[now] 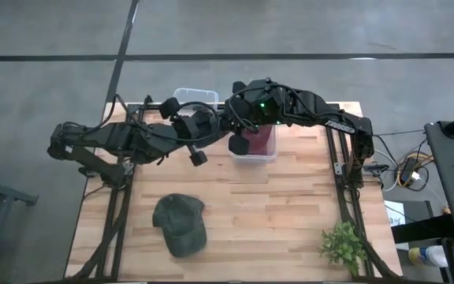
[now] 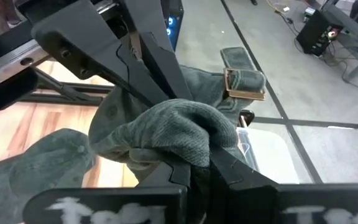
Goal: Pick & Place hat
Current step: Put the right gray cap into the left transparent bin
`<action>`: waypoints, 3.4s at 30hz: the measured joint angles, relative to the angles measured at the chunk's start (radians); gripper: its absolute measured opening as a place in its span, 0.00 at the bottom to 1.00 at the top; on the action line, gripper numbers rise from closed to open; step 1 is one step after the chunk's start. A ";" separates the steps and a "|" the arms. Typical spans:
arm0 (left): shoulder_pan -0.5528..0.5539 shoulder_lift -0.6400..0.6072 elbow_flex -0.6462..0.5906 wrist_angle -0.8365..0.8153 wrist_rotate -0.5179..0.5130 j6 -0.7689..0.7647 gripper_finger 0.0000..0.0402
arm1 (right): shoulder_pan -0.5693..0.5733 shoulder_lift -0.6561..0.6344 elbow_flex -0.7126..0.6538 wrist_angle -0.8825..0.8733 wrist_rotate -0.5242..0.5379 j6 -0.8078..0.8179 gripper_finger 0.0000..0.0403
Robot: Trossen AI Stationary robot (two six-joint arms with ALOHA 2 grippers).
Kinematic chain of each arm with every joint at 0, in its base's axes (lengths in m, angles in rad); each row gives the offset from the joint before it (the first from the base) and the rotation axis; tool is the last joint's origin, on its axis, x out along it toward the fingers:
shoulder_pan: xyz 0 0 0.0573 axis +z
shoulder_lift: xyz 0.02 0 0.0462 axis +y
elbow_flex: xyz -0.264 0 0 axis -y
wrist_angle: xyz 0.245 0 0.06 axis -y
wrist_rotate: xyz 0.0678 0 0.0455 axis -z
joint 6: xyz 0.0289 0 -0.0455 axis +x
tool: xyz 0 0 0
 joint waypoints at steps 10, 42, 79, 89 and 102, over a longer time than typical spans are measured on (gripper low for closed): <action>0.000 0.000 -0.001 -0.017 -0.084 0.071 0.00 | 0.003 0.000 -0.002 -0.009 -0.003 0.005 0.03; 0.139 -0.128 -0.002 -0.043 -0.060 0.270 0.00 | 0.015 -0.082 -0.003 -0.251 0.105 -0.031 0.35; 0.661 -0.135 -0.387 0.111 0.609 0.280 0.00 | 0.250 -0.374 -0.005 -0.628 0.098 0.018 0.30; 0.741 -0.135 -0.553 0.207 0.683 0.243 0.00 | 0.261 -0.380 -0.013 -0.647 0.096 0.035 0.30; 0.879 -0.135 -0.673 0.386 0.745 0.235 0.00 | 0.260 -0.391 -0.013 -0.599 0.016 -0.057 0.31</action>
